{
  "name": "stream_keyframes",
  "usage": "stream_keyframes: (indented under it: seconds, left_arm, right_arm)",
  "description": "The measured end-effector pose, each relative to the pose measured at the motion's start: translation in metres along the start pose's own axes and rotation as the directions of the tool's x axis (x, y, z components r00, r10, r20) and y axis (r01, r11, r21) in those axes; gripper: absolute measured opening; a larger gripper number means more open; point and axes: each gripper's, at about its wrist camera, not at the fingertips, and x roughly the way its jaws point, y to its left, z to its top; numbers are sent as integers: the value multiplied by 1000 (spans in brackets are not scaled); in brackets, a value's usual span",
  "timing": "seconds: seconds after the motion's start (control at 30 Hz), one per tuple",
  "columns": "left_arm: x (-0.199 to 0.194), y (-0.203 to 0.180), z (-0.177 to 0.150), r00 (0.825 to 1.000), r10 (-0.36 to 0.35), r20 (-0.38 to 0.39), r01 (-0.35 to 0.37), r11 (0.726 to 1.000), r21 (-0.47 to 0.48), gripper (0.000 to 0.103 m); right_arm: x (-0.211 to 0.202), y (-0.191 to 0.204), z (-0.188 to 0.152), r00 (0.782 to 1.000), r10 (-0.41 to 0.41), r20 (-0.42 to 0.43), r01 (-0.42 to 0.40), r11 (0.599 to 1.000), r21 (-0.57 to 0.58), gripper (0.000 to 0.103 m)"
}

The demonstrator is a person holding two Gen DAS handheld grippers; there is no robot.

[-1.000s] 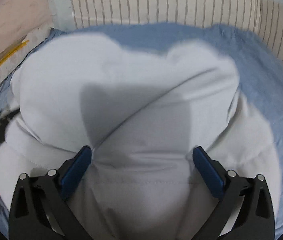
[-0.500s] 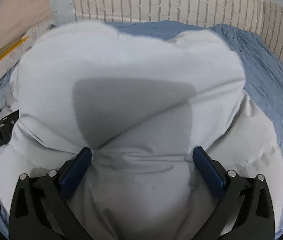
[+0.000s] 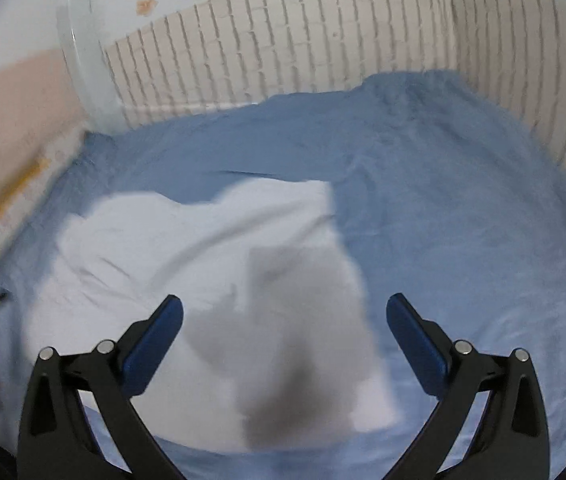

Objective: Fold large clothes
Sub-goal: 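Grasp the folded jacket edge with the left gripper while the right gripper grasps it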

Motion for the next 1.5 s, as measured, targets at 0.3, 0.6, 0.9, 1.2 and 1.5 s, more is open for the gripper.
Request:
stream_keyframes:
  seconds: [0.3,0.6,0.9,1.2,1.5]
  left_arm:
    - [11,-11,-25,1000,1,-11,0,997,75,100]
    - [62,-21,-29,987,-55,-153,53,998,-14,100]
    - [117,-59,-29,980,-76,-182,84,996,36,100]
    - [112,-94,-25,967,-190,-172,212,970,117,21]
    - [96,-104,-30,938,-317,-139,327,943,58,8]
  right_arm:
    - [30,-51,-11,991,60,-123,-38,984,172,101]
    - [99,-36,-18,971,93,-222,-75,993,86,101]
    - [151,-33,-40,915,268,-302,-180,940,290,101]
    - [150,-17,-40,873,402,-275,-280,876,392,43]
    - [52,3,17,970,241,42,-243,936,253,17]
